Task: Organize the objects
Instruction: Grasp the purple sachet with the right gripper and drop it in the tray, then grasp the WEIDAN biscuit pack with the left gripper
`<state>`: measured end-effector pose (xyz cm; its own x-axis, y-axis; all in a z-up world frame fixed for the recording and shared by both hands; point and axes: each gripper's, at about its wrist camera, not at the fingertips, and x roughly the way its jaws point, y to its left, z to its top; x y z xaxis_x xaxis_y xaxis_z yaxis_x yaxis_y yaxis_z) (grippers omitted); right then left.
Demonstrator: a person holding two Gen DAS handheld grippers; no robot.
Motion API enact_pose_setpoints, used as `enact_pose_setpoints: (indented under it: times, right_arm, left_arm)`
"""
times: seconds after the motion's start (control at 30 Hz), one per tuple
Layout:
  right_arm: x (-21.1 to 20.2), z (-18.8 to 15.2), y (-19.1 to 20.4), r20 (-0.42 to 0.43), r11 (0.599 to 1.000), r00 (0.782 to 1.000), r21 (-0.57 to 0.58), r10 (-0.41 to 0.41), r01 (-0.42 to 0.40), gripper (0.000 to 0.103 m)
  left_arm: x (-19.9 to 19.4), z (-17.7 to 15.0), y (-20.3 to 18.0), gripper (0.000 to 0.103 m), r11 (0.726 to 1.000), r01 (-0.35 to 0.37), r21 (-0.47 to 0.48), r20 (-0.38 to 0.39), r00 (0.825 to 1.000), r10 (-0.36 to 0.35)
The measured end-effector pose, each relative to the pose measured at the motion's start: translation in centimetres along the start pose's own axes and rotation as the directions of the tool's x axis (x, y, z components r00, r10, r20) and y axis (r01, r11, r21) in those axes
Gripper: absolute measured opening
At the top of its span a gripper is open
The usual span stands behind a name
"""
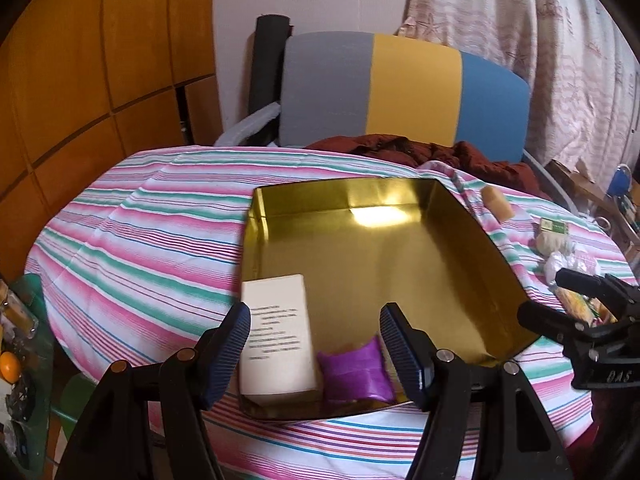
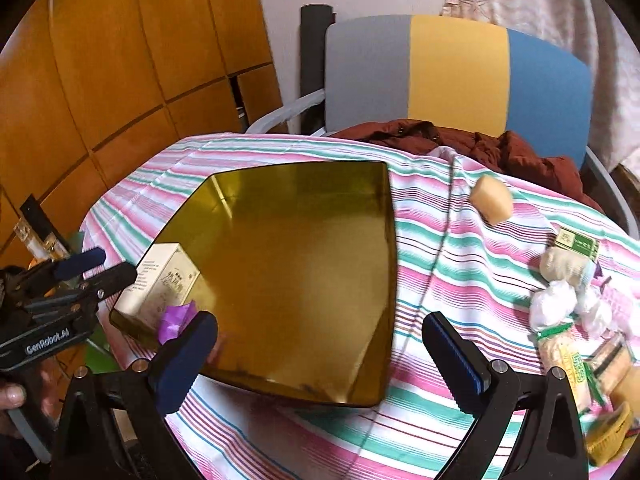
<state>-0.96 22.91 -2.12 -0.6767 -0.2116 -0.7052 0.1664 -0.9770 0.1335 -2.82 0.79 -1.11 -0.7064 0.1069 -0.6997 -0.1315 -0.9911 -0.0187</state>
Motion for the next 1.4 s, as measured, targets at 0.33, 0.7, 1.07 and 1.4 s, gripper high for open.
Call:
enact_pose_setpoints:
  times: [0.33,0.7,1.07,1.4]
  right_arm:
    - [-0.5,-0.2,-4.3,-0.024,0.993,0.997,0.096,-0.073,0.074,0.103]
    - [-5.0,0.5,-15.3,-0.015,0.918,0.962,0.296,-0.272,0.264,0.103]
    - [-11.6,-4.1,-30.3,-0.036,0.639,0.88,0.673,-0.474,0.372,0.103]
    - [-12.7,-5.9,-32.8,-0.005,0.537,0.904,0.803,-0.428,0.258,0.103]
  left_arm:
    - [0.5,-0.2,-1.7,0.069,0.995,0.095,0.026,-0.036,0.995,-0.094]
    - [-0.1,1.5,-4.9,0.074,0.979,0.187,0.083,-0.02,0.982,-0.185]
    - [-0.6,2.8,-14.1,0.077,0.9,0.36,0.245,-0.069,0.933,-0.354]
    - [2.1,2.2,-25.6,0.079,0.797,0.503,0.334,-0.239,0.863,-0.445]
